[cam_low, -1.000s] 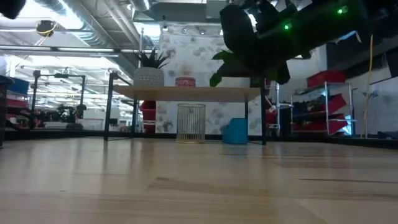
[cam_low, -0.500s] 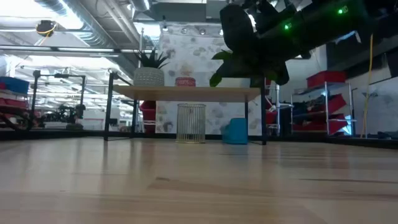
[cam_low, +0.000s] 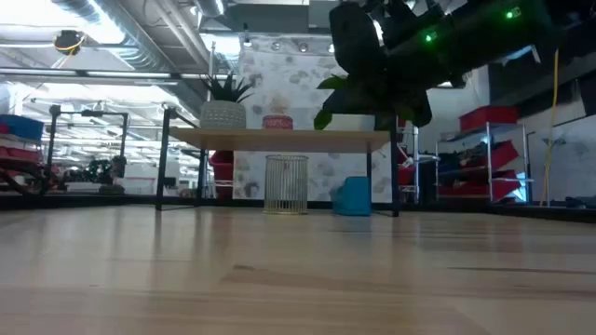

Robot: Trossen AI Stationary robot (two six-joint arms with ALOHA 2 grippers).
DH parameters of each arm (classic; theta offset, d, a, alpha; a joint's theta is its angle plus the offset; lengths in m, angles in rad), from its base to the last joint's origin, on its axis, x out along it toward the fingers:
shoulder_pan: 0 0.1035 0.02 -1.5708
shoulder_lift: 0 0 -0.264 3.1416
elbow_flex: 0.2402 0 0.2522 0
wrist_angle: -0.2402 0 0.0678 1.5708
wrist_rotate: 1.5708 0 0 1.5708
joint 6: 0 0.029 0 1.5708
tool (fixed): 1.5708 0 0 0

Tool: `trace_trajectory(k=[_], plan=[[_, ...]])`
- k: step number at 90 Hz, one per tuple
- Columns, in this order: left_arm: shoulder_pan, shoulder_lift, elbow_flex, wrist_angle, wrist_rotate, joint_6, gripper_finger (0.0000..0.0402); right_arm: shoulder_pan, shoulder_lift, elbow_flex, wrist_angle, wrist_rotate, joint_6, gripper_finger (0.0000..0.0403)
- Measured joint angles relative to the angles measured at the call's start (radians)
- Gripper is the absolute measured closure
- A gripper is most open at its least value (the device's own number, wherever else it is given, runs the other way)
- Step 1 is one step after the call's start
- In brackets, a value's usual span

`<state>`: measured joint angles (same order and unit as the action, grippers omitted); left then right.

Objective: Stock shelves
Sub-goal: Move the black pen holder in the center of the table

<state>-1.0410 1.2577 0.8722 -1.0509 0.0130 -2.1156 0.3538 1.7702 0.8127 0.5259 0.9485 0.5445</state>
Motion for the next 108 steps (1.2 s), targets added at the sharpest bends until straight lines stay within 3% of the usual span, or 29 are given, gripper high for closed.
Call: trace_trajectory(k=[25, 53, 77, 108], plan=[[0.057, 0.000, 0.000, 0.000, -0.028, 0.085, 0.0066, 0.000, 0.000, 0.000, -0.001, 0.000, 0.000, 0.0403], [0.108, 0.003, 0.000, 0.139, -0.105, 0.196, 0.0079, 0.000, 0.000, 0.000, -0.003, 0.000, 0.000, 0.0403], [0.156, 0.003, 0.000, 0.145, -0.109, 0.266, 0.0144, 0.000, 0.000, 0.000, -0.004, 0.000, 0.000, 0.0403], [0.235, 0.003, 0.000, 0.162, -0.104, 0.373, 0.0274, 0.000, 0.000, 0.000, -0.004, -0.014, 0.000, 0.0403]])
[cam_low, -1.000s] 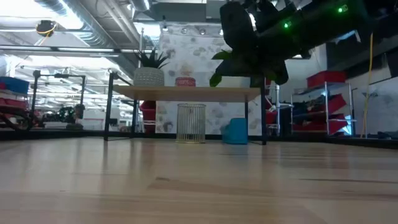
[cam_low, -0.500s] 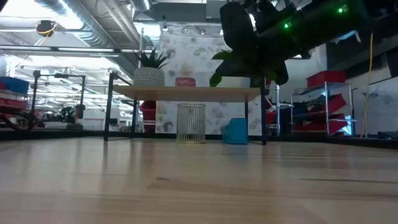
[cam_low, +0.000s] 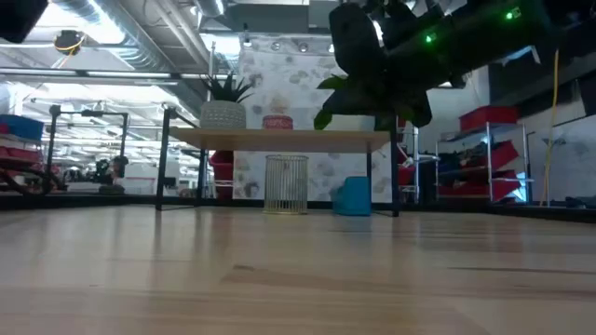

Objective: Stock shelves
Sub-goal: Move the black pen holder in the center of the table

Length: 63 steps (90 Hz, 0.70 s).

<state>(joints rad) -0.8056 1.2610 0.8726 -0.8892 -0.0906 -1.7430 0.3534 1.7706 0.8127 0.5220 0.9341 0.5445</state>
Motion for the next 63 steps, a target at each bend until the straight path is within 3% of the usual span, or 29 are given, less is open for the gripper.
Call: trace_trajectory(k=[33, 63], plan=[[0.130, 0.000, 0.001, 0.090, -0.007, 0.229, 0.0391, 0.000, 0.000, 0.000, -0.052, -0.011, -0.003, 0.0403], [0.309, 0.000, 0.001, 0.233, -0.049, 0.528, 0.0397, 0.009, 0.000, 0.000, -0.071, -0.011, -0.018, 0.0403]])
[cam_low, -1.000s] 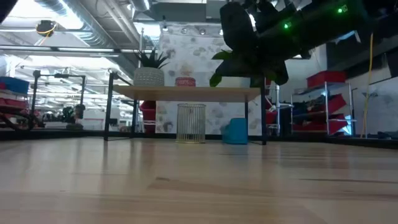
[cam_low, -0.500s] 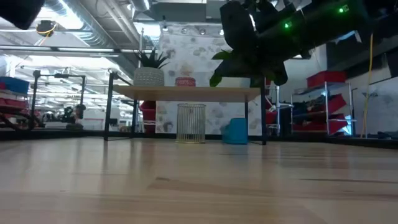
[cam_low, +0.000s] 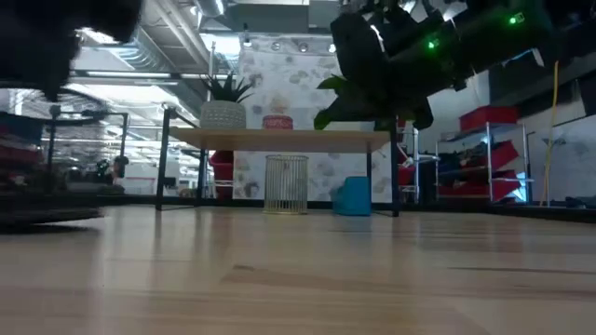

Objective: Stock shelves
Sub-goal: Move the black pen holder in the center of the table

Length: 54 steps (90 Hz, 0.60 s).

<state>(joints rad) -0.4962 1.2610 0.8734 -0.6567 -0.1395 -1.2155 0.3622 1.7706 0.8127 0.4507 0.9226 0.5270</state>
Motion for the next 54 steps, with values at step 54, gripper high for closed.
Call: trace_trajectory(k=[54], plan=[[0.286, 0.247, 0.137, 0.243, 0.028, 0.586, 0.0401, 0.215, -0.136, 0.000, -0.225, 0.293, -0.043, 0.0403]])
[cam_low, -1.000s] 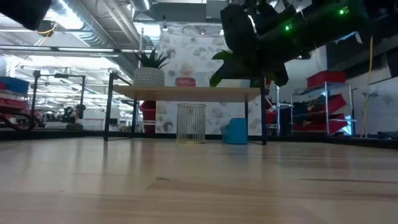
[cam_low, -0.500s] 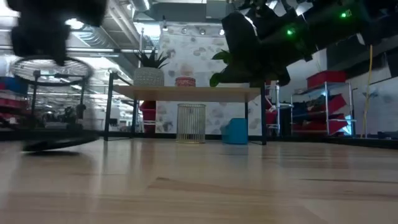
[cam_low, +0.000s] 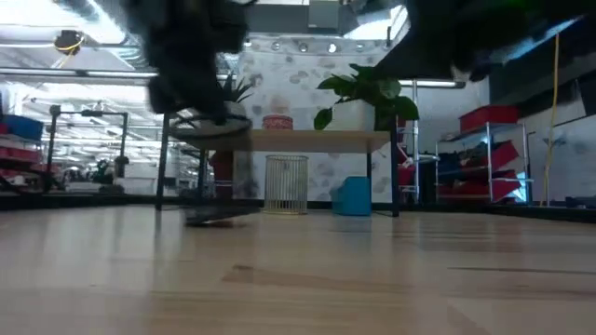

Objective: Stock shelves
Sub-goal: Move the black pen holder in the center of the table

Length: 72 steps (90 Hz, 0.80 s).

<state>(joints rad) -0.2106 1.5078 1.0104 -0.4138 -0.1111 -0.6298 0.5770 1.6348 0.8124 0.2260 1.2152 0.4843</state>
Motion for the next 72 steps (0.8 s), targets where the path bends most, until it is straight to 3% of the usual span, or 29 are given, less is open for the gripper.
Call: trace_trajectory(k=[23, 53, 72], plan=[[0.037, 0.148, 0.140, 0.000, 0.011, 0.192, 0.0401, 0.052, -0.039, 0.000, -0.088, 0.012, 0.040, 0.0403], [0.036, 0.207, 0.156, 0.083, 0.010, 0.319, 0.0400, 0.064, -0.041, 0.000, -0.130, -0.060, 0.144, 0.0403], [0.036, 0.203, 0.155, 0.077, 0.022, 0.345, 0.0328, 0.064, -0.041, 0.000, -0.124, -0.064, 0.166, 0.0403]])
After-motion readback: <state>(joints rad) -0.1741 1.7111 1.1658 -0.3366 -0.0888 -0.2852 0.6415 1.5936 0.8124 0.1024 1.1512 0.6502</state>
